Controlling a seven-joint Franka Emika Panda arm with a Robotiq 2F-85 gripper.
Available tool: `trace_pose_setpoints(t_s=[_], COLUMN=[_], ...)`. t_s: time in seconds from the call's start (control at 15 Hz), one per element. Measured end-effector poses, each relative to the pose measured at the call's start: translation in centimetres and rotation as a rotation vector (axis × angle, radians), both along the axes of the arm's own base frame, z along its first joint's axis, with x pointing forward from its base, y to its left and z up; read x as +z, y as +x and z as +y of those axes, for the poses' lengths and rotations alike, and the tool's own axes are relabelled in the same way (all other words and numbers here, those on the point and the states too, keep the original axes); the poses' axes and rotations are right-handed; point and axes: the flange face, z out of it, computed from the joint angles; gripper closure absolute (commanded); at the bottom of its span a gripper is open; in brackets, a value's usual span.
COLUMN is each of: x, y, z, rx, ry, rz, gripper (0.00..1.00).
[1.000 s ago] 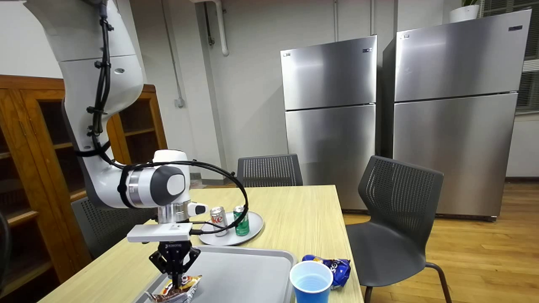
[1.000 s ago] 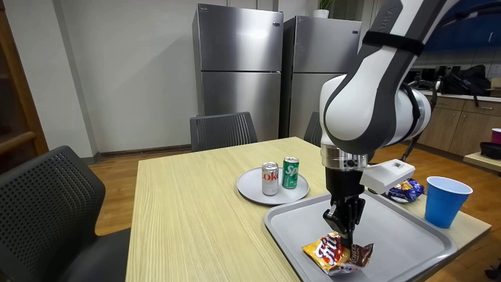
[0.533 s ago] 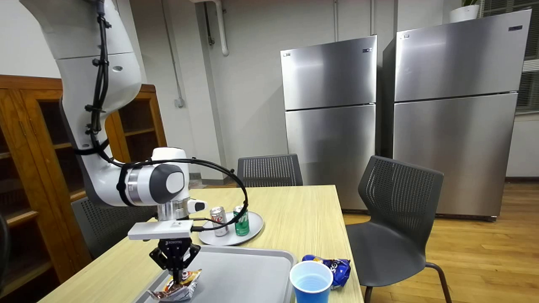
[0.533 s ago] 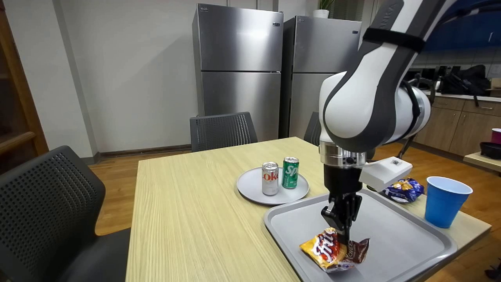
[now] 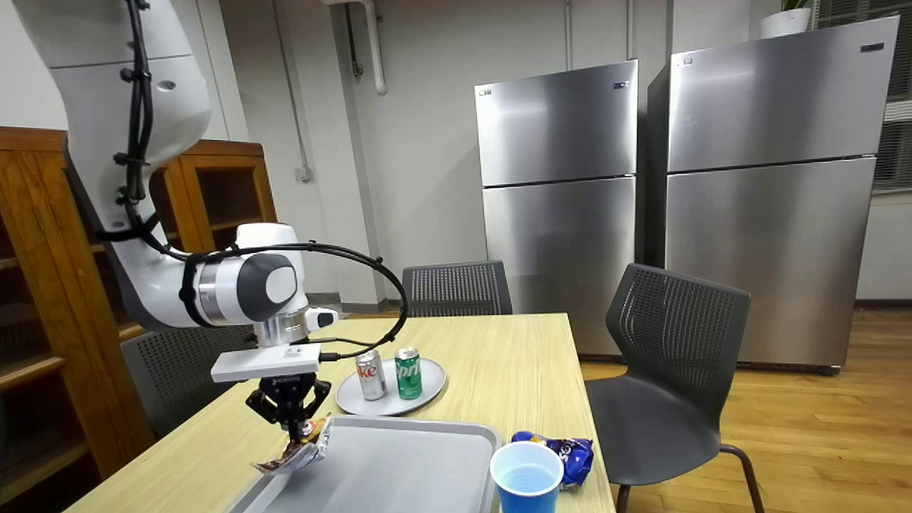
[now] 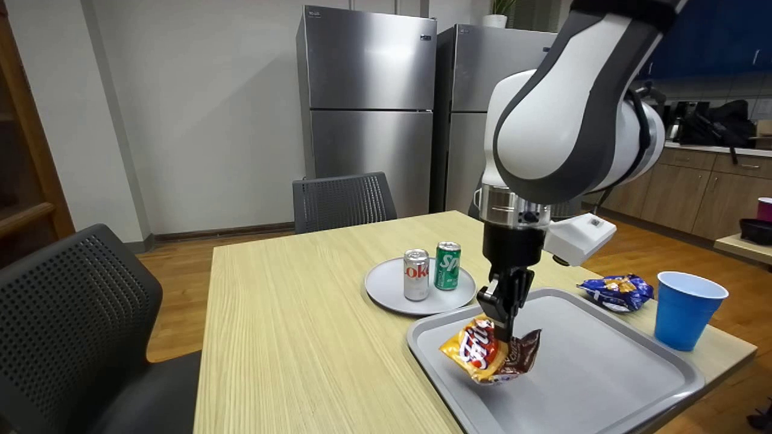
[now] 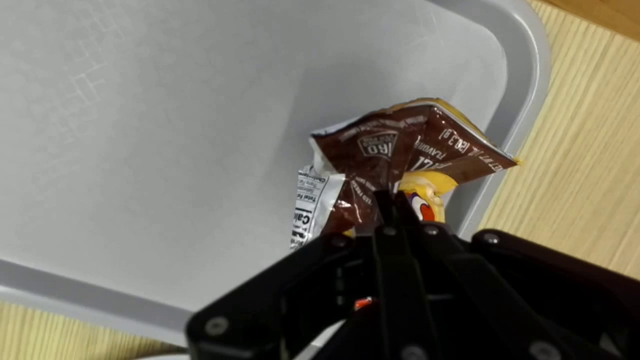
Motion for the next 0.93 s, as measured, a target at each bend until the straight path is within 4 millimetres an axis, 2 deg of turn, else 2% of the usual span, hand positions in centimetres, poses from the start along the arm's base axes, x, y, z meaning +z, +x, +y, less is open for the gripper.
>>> trace_pose_setpoints(t_s=[0.33, 0.93], x=[2.1, 3.2], y=[0.0, -1.0], z=[2.3, 8.2], rx=[0.080, 0.207], ry=[0.033, 0.095], rz=[-0.065, -0.128], gripper=[1.00, 1.00])
